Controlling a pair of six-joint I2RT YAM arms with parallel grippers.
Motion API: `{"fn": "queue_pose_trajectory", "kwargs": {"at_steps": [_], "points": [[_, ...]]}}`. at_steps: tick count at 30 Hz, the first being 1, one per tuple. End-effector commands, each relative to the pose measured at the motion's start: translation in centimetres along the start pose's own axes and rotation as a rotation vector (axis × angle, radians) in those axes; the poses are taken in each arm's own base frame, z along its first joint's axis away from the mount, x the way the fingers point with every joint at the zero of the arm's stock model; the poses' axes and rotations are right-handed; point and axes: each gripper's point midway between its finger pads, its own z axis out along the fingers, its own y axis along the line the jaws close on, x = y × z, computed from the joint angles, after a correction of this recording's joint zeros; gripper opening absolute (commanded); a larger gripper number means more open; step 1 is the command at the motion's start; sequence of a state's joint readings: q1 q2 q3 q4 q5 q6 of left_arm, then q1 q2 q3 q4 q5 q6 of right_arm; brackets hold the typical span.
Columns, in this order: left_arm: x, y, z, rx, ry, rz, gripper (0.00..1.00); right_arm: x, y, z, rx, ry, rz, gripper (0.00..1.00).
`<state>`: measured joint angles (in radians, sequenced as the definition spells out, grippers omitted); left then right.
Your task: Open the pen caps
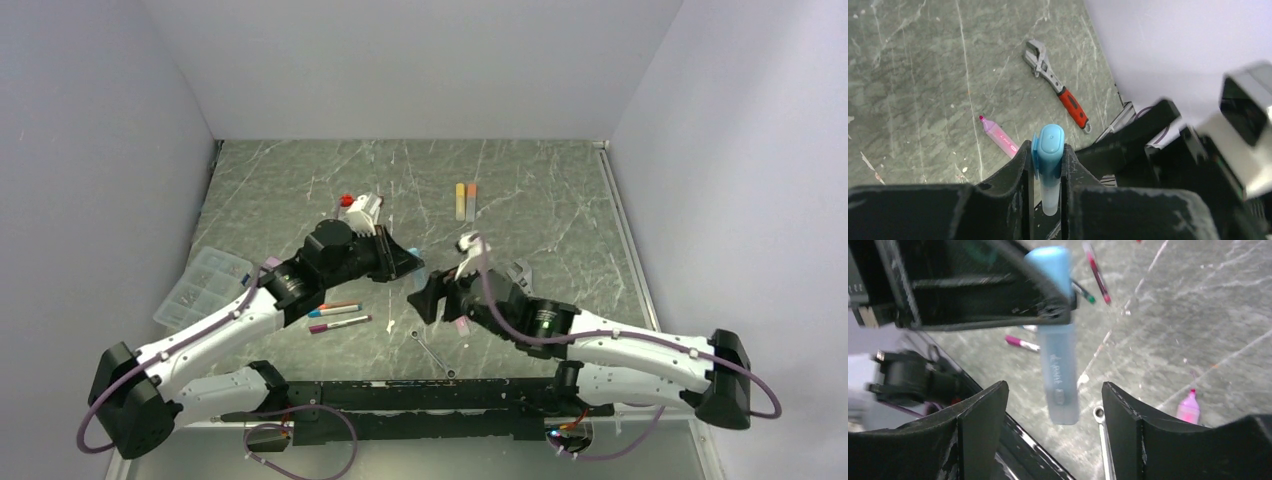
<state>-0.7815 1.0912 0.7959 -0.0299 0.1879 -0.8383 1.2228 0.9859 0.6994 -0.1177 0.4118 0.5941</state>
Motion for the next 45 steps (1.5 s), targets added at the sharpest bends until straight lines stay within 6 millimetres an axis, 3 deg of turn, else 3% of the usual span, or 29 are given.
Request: {"fn": "queue_pose_trajectory", "kwargs": {"at_steps": [1, 4, 7, 16, 18, 23, 26, 28, 32, 35, 38, 45], "points": [[-3.4, -3.7, -2.8, 0.198, -0.123, 0.080, 0.00, -5.4, 2.9, -2.1, -0.288, -0.108, 0.217, 0.74], [-3.8, -5.5, -4.6, 0.348, -0.118, 0.084, 0.00, -7.3, 3.3, -3.3, -0.443, -0.123, 0.289, 0.73], [-3.9, -6.8, -5.7, 0.444, -0.116, 0.082, 0.00, -8.0, 4.2, -3.7, -0.542, -0.104, 0.307, 0.70], [-3.5, -7.8, -6.0, 0.525, -0.101, 0.065, 0.00, -9.2, 7.0, -3.9, -0.700, -0.073, 0.343, 0.53], [-3.4, -7.9, -6.1, 0.527, -0.096, 0.068, 0.00, -9.1, 7.1, -3.9, -0.708, -0.071, 0.359, 0.43], [-3.3, -7.9, -6.0, 0.532, -0.085, 0.062, 0.00, -8.5, 7.1, -3.3, -0.721, -0.050, 0.389, 0.00], [-3.7, -8.0, -6.3, 0.527, -0.116, 0.054, 0.00, -7.8, 6.6, -3.1, -0.705, -0.050, 0.400, 0.00], [-5.0, -7.5, -6.6, 0.479, -0.173, 0.027, 0.00, -7.2, 6.1, -3.0, -0.688, -0.046, 0.398, 0.00], [-10.1, -6.2, -8.4, 0.405, -0.340, -0.037, 0.00, -5.3, 4.9, -2.5, -0.640, -0.020, 0.409, 0.00], [-13.1, -6.6, -9.5, 0.431, -0.423, -0.056, 0.00, -4.5, 4.2, -2.2, -0.620, -0.021, 0.440, 0.00], [-14.7, -7.1, -9.5, 0.425, -0.455, -0.061, 0.00, -4.2, 3.9, -2.2, -0.618, -0.032, 0.477, 0.00], [-17.6, -6.1, -9.9, 0.360, -0.556, -0.063, 0.00, -4.2, 3.4, -2.5, -0.585, -0.040, 0.464, 0.00]]}}
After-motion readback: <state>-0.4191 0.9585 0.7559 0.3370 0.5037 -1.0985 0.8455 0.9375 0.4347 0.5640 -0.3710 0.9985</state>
